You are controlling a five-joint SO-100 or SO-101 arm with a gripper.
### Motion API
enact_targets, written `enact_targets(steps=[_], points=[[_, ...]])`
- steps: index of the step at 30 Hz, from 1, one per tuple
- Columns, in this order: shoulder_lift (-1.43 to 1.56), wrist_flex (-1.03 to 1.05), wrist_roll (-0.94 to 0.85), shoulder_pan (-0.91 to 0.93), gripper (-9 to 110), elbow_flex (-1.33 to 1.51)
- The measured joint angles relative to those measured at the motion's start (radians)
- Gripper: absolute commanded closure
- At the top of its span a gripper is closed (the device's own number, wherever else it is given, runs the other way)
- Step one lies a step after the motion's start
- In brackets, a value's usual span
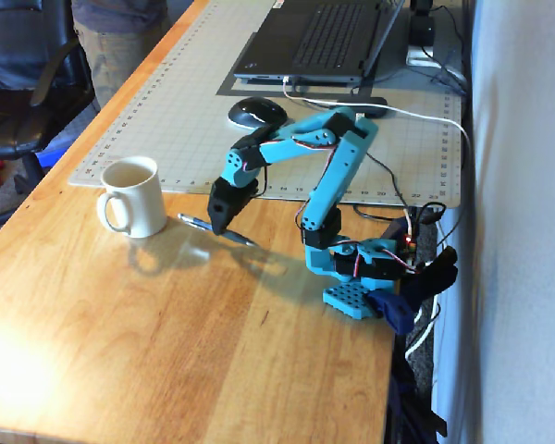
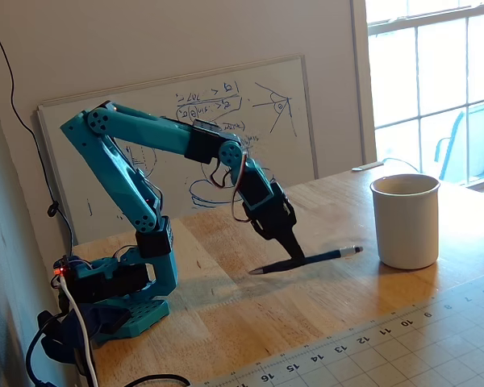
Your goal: Grasp a pen and put it in a mug.
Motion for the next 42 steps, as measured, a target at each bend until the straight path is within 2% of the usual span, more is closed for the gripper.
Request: enact_targets(steps=[15,20,28,42], points=[[0.474,-0.005,0.000,0.000,96,0.000],[0.538,-0.114,0.000,0.000,96,-0.005],[0.506,-0.476,0.000,-0.081,96,-0.011],[-0.018,-1.290,0.000,-0.135,96,-0.028]])
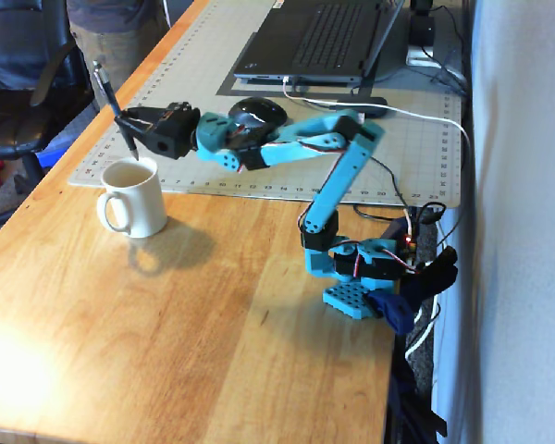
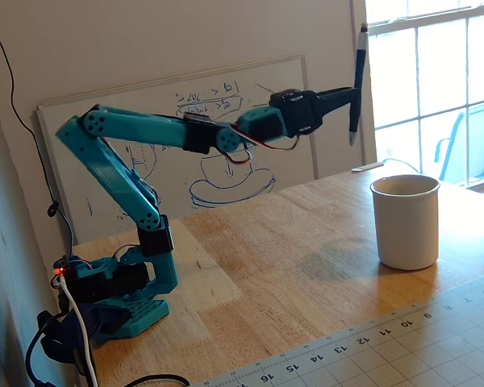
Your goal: Grasp a pen and put it in a mug.
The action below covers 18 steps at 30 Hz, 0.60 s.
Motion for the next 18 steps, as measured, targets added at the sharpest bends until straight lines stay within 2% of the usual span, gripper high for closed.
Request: enact_targets(steps=[7,18], points=[[-0.212,-0.281,0.000,0.000,96,-0.015],[-0.413,-0.360,0.000,0.035,96,-0.169]])
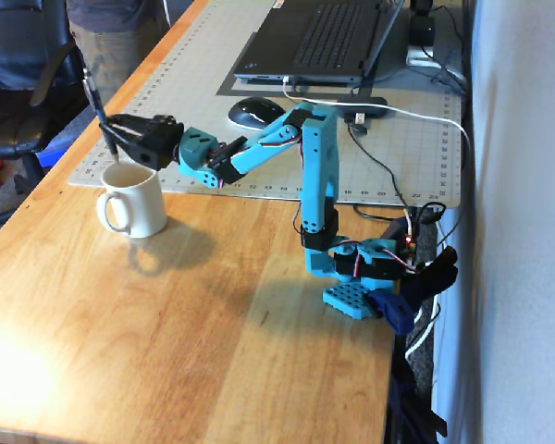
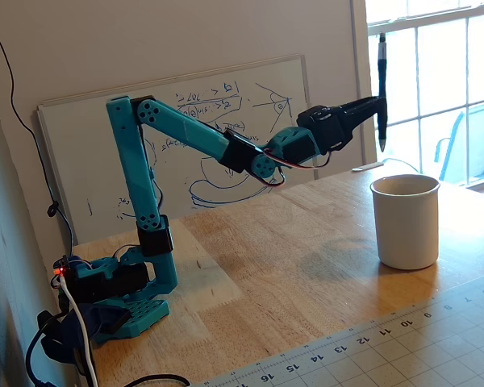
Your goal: Grasp a pen and put it in a mug.
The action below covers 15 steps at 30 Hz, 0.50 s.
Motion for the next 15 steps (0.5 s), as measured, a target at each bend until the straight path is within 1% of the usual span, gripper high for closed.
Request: enact_targets(steps=[7,15], points=[[-0.072,0.000,0.000,0.095,96,-0.064],[-0.184,0.000,0.000,0.104,96,-0.074]])
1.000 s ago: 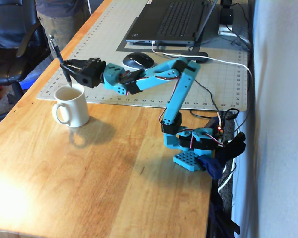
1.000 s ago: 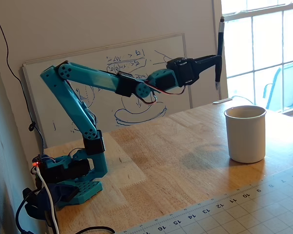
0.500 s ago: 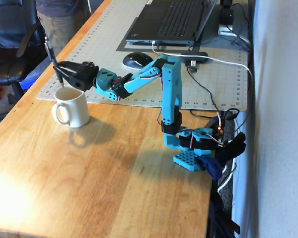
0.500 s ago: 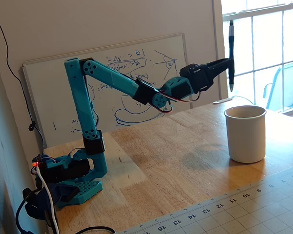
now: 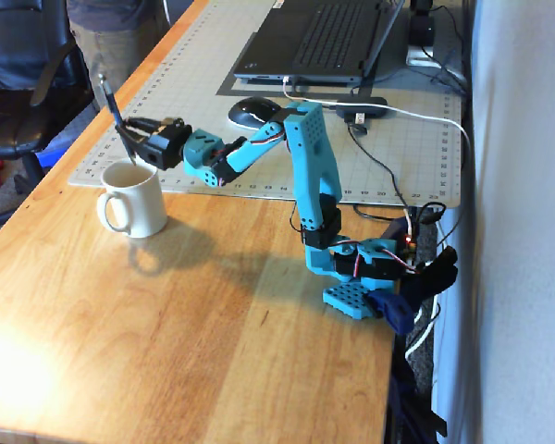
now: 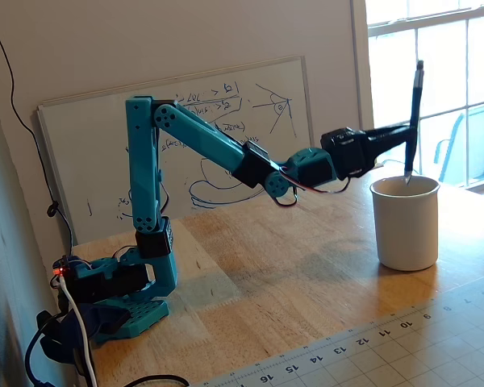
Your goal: Grasp a pen and put it in a mug.
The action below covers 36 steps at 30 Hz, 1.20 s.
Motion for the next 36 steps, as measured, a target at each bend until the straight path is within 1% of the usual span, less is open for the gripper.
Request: enact_targets(steps=[9,15,19,26,30,36], points=[[-0.061,0.000,0.000,0.000,95,0.000],[-0.061,0.000,0.000,-0.025,85,0.000],[-0.061,0.000,0.000,-0.029,82,0.000],[-0.012,0.003,0.000,-0.029,84,0.000],[0.098,0.112,0.000,-0.029,84,0.000],[0.364,0.477,0.000,-0.029,85,0.000]])
